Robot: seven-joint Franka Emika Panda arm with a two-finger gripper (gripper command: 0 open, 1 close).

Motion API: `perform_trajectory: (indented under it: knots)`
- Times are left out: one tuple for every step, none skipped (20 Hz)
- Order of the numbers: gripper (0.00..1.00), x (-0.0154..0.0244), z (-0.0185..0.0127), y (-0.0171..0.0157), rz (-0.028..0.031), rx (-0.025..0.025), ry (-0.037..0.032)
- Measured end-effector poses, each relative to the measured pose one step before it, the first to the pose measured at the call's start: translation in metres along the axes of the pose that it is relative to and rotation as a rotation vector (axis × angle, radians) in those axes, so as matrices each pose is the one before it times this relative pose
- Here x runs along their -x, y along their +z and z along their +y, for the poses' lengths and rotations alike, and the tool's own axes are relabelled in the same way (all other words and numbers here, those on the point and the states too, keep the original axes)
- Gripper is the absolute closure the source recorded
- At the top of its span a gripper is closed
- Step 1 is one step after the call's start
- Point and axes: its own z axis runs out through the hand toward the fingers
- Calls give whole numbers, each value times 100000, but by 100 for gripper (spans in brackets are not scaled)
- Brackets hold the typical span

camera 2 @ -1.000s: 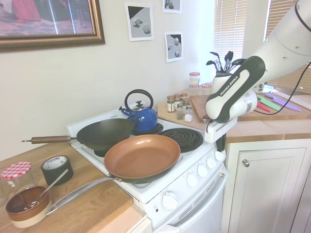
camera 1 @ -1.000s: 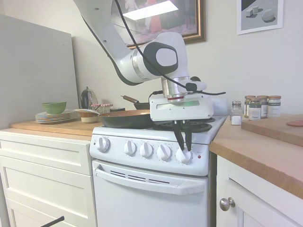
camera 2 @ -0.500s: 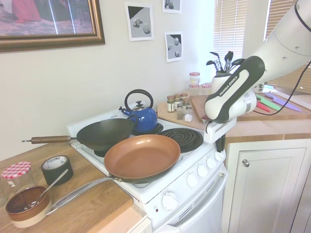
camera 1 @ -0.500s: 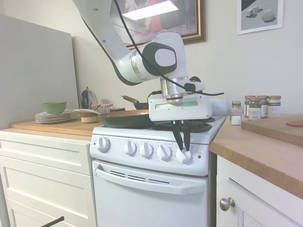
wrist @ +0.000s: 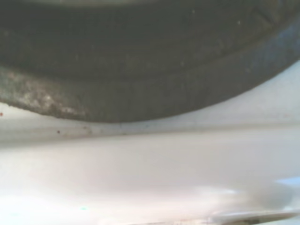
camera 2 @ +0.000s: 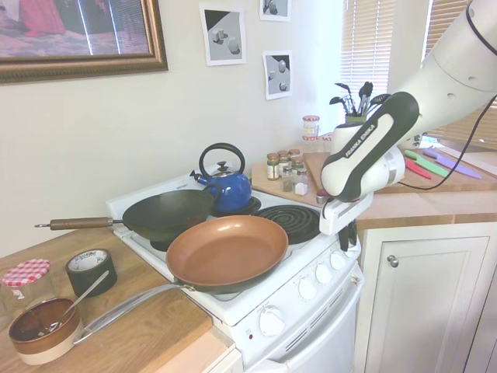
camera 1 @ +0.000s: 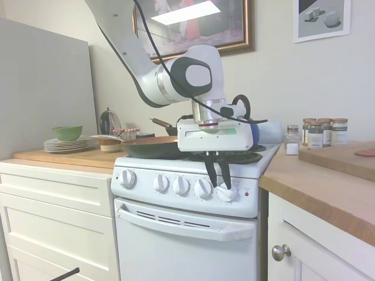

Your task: Turn on the stove on the bottom right

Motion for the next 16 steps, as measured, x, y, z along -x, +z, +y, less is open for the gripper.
perform_trajectory:
  knots:
    - [100, 20, -29, 3, -12, 0, -21]
    - [100, 10, -15, 1, -4, 0, 9]
    - [100, 2, -3, 0, -1, 0, 30]
    - [100, 3, -6, -1, 2, -2, 19]
    - [100, 8, -17, -5, 4, -7, 7]
    - [100, 8, -18, -20, 25, -25, 0]
    - [100, 1, -10, -33, 44, -39, -11]
    - [100, 10, -10, -21, -22, -1, -19]
    - [100, 23, -42, -46, -6, -26, -72]
    - [100, 45, -48, -59, -144, 33, -67]
    - [100, 62, -76, -89, -147, 16, -93]
    - [100, 69, -101, -111, -104, -18, -74]
    - [100, 46, -84, -113, 4, -71, 22]
    - [100, 42, -79, -71, 6, -49, 0]
    - [100, 31, -48, -26, -33, -6, 41]
    - [100, 28, -1, 21, -81, 35, 43]
